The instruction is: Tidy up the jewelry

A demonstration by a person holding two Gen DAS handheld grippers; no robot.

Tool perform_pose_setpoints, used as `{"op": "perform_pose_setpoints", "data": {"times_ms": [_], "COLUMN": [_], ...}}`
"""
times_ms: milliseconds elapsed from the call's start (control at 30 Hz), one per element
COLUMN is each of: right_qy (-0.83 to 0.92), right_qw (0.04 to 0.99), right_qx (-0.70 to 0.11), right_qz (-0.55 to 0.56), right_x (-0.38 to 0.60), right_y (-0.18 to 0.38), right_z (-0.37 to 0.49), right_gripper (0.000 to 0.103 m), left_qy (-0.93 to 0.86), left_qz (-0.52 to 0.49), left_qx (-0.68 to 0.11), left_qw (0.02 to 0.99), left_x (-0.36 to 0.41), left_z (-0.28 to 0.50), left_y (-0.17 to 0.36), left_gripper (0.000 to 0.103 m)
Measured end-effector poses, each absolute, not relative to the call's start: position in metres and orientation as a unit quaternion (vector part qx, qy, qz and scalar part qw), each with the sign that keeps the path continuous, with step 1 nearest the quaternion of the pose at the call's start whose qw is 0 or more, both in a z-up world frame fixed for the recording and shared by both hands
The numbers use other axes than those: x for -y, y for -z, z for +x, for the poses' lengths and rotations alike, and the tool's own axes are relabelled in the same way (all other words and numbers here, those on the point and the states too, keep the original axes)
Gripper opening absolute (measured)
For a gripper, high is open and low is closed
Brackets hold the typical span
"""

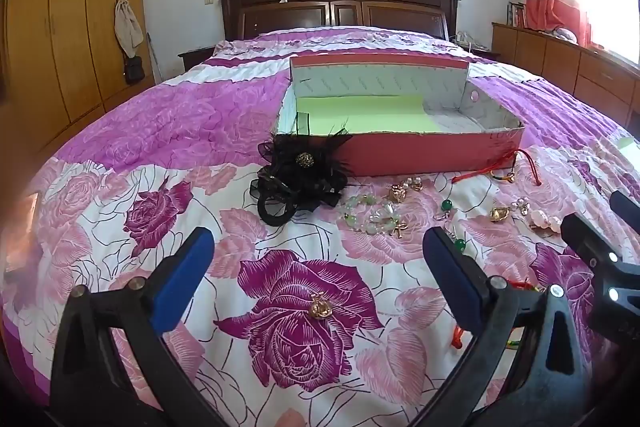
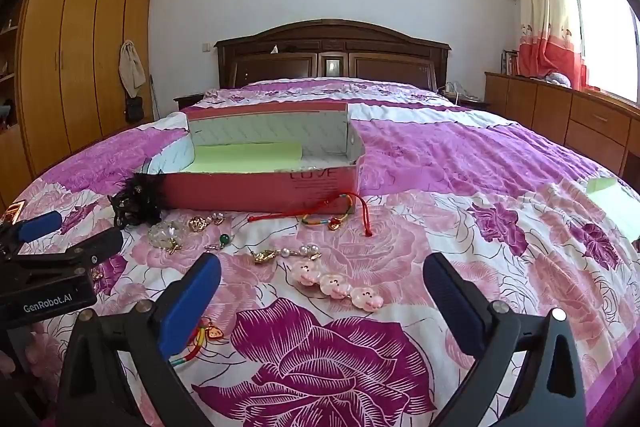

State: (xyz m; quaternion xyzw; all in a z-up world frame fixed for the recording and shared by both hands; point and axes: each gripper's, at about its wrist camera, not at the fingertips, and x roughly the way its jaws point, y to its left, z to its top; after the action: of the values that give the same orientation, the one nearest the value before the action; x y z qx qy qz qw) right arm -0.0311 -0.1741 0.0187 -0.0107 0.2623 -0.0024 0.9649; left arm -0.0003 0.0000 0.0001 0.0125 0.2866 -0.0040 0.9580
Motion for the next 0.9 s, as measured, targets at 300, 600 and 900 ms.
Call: {"op": "perform_pose_setpoints", "data": {"times_ms": [300,600,900], "right_qy": [0.002,0.002,0.002], "right_qw": [0.965,0.967,0.967], "right_qx": [-0.262,-0.255,-0.255], "right_qz": [-0.007,-0.008,-0.008], "right_x": [0.1728,0.1743,0.1744], "right_y": [-0.0179,-0.0187,-0.0179], "right_z": [-0.0281,-0.0319,-0.0317], "right_gripper": [0.103,0.103,0.103], "left_qy": [-0.001,0.003,0.003], "left_qz": [0.011,0.010,0.010], "left_qx": [-0.283,-0.278,-0.277], "left_qw": [0.959,0.961,0.961], "left_x": [-0.0018,-0.0006,-0.0012], "left_z": [0.0005,-0.0052,-0.0057], "left_y": [-0.0013,-0.0063,-0.0057], "left_gripper": [0.098,0.098,0.098]}}
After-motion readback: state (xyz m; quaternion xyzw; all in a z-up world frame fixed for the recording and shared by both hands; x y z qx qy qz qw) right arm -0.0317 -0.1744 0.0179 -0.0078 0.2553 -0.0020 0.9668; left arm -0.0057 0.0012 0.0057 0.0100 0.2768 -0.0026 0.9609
